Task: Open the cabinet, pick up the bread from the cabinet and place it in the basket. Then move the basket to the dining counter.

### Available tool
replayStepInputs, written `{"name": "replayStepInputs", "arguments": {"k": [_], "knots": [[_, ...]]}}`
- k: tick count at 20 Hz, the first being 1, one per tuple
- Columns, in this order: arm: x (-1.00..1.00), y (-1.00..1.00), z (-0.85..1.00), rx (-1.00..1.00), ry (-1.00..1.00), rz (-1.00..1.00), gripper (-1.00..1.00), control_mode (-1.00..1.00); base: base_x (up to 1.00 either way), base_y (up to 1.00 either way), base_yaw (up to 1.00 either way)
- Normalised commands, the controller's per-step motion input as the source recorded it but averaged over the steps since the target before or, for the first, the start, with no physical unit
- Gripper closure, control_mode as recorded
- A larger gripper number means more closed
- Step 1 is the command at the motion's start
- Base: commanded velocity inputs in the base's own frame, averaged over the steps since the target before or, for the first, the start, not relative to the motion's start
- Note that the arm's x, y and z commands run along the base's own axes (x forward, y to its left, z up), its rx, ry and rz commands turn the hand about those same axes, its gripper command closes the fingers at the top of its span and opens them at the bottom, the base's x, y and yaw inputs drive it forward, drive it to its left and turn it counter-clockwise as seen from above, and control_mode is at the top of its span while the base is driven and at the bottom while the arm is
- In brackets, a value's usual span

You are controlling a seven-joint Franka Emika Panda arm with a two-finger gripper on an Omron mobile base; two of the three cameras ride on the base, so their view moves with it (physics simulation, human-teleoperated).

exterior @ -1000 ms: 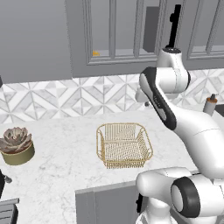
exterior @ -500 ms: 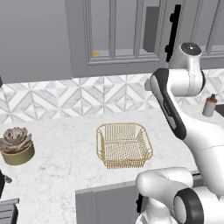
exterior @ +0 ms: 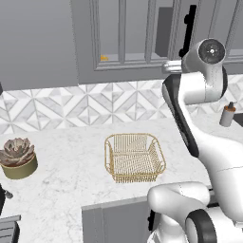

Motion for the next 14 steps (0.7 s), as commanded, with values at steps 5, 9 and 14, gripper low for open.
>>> {"name": "replayStepInputs", "arguments": {"k": [5, 9, 14], "knots": [[0.05, -0.2, 1.0, 0.06, -0.09, 0.0, -1.0, -1.0, 0.0, 0.0, 0.0], [0.14, -0.11, 0.53, 0.07, 0.1, 0.01, -1.0, -1.0, 0.0, 0.0, 0.0], [0.23, -0.34, 0.03, 0.02, 0.0, -0.03, -1.0, -1.0, 0.0, 0.0, 0.0]]}}
